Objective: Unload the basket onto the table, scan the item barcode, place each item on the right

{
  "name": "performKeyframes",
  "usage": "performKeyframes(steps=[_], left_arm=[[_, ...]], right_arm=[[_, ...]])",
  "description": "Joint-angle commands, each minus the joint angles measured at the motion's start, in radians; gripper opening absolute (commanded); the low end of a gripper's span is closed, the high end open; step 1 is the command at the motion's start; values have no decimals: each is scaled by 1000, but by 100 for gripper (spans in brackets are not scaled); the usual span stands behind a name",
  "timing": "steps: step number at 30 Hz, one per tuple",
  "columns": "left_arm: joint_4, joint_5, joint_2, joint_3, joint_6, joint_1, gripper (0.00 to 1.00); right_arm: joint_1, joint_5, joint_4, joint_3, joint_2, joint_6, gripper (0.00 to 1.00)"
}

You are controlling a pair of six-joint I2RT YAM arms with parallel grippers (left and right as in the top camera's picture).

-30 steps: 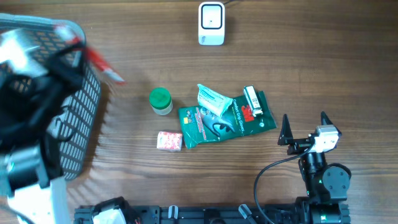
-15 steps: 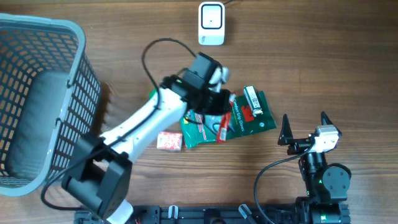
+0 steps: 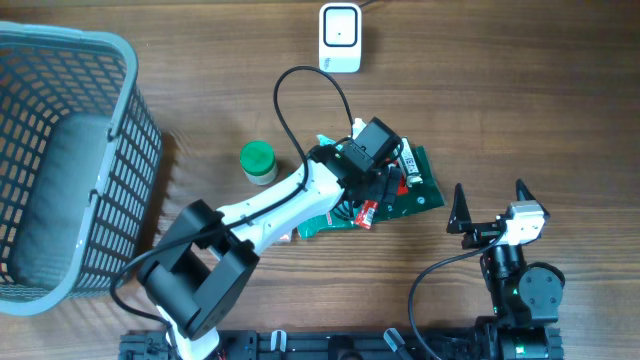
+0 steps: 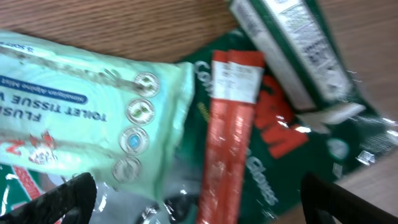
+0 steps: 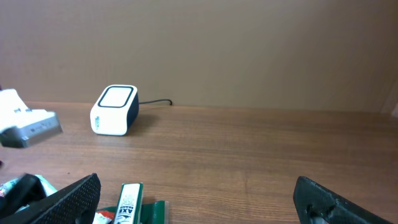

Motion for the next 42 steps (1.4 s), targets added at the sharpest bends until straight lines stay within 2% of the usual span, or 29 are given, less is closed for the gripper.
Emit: performKeyframes(steps=[1, 2, 3, 5, 9, 11, 14, 17, 18, 20, 21, 25, 28, 31, 34, 37, 39, 40, 42], left_arm=[[42, -304, -63, 40, 4, 16, 100], [42, -420, -113, 79, 34, 34, 100], [56, -502, -166, 124, 130, 60, 100], [56, -581, -239, 213, 278, 110, 100], [46, -609, -365, 393, 478, 252, 100], [56, -609, -441, 438, 581, 313, 100], [50, -627, -601, 448, 668, 350, 100], [39, -634, -696, 448, 662, 350, 100], [37, -642, -731, 447, 652, 350, 100], [34, -642, -793, 447, 649, 356, 100], [34, -643, -820, 447, 649, 365, 100], [13, -630, -886, 446, 563, 441, 100], [-21, -539, -934, 435, 515, 506, 100], [-5, -462, -1024, 358, 467, 575, 100], [32, -369, -1127, 269, 466, 650, 100], [81, -336, -1229, 188, 441, 735, 100], [83, -196, -1280, 158, 441, 784, 100], [87, -74, -1327, 129, 431, 820, 100], [116, -11, -1388, 87, 373, 861, 100]], right_arm=[[-2, 6, 2, -1, -6, -11, 100], [-2, 6, 2, -1, -6, -11, 100], [-2, 6, 2, -1, -6, -12, 100], [-2, 6, 2, -1, -6, -11, 100], [-2, 6, 2, -1, -6, -11, 100], [-2, 6, 2, -1, -6, -11, 100], [-2, 6, 2, -1, -6, -12, 100], [-2, -50, 4, -1, -6, 37, 100], [-2, -86, 8, -1, -6, 138, 100], [-2, -109, 11, -1, -6, 453, 100], [-2, -148, 16, -1, -6, 538, 100], [-2, -413, 41, 0, -6, 716, 100], [-2, -555, 30, 1, -3, 690, 100], [-2, -572, -6, 35, 44, 687, 100], [-2, -585, -56, 129, 156, 619, 100], [3, -612, -212, 320, 422, 492, 100], [21, -627, -332, 429, 628, 408, 100], [31, -680, -351, 464, 756, 412, 100], [31, -743, -333, 470, 888, 460, 100]])
